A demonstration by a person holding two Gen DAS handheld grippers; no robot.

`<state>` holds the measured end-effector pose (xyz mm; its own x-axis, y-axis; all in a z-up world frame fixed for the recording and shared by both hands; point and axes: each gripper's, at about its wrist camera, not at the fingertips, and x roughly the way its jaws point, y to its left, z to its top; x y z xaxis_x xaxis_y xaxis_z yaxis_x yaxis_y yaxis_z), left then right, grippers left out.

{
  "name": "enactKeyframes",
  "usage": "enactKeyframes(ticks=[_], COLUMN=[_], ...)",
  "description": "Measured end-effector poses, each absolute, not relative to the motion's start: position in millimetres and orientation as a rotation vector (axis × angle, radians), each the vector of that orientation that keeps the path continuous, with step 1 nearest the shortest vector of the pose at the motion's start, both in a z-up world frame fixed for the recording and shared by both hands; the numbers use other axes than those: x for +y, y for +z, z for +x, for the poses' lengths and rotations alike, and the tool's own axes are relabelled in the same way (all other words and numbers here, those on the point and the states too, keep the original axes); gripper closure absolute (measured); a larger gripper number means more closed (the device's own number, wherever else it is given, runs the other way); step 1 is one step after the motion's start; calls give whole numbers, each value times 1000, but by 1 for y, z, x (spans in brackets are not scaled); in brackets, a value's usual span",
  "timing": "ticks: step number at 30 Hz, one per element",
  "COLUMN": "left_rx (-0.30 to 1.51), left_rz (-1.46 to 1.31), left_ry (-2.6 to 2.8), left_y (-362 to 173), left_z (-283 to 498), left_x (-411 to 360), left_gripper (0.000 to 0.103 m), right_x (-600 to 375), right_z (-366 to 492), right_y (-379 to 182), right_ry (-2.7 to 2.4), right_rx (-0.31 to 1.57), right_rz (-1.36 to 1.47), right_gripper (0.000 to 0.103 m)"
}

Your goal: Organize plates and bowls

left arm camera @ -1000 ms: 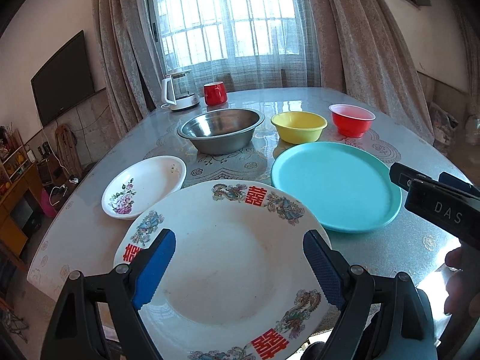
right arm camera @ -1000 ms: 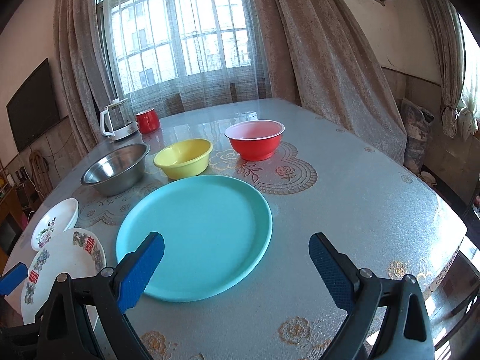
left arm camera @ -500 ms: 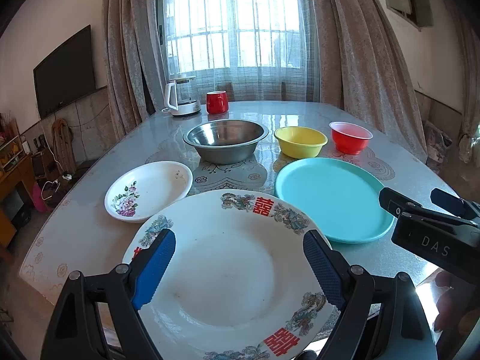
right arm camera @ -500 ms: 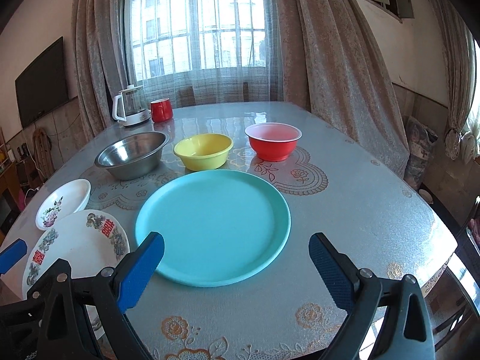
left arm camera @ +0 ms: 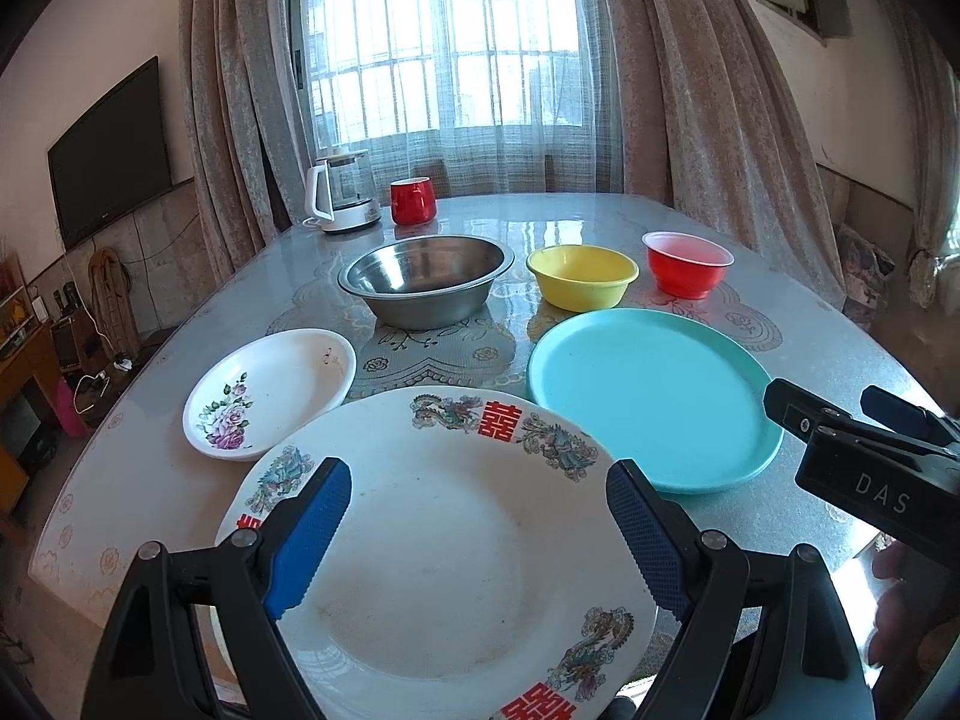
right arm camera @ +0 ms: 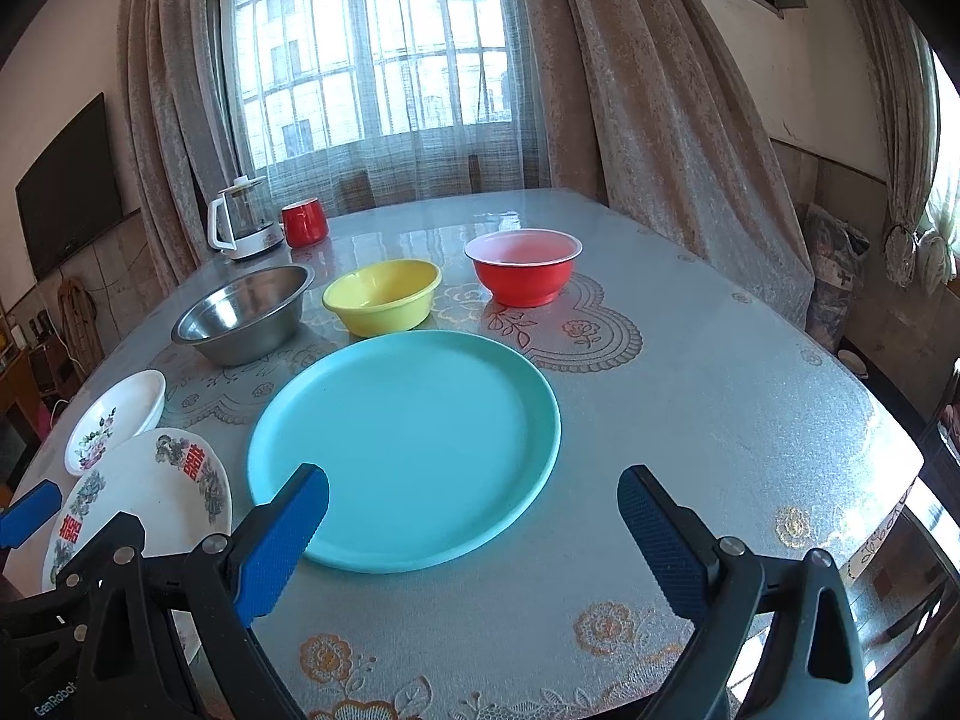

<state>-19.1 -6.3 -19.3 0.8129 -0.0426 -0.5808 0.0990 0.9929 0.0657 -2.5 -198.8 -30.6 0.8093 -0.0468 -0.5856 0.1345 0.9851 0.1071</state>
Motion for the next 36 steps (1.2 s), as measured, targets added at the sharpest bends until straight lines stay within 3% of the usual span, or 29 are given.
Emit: enactKeyframes(ticks=[24,36], left_rx=[622,657], left_rz=[148,155], left_ry=[-103,-121], left_y=[-10,-15], left_z=[-2,14], left_x=[-24,-31], left_gripper=[15,17], right_x=[-220,-230], right_z=[1,15], right_y=[-47,-53], right_ry=[-86,-71], right_rx=[659,674], right_rz=[199,201], right_gripper=[5,11])
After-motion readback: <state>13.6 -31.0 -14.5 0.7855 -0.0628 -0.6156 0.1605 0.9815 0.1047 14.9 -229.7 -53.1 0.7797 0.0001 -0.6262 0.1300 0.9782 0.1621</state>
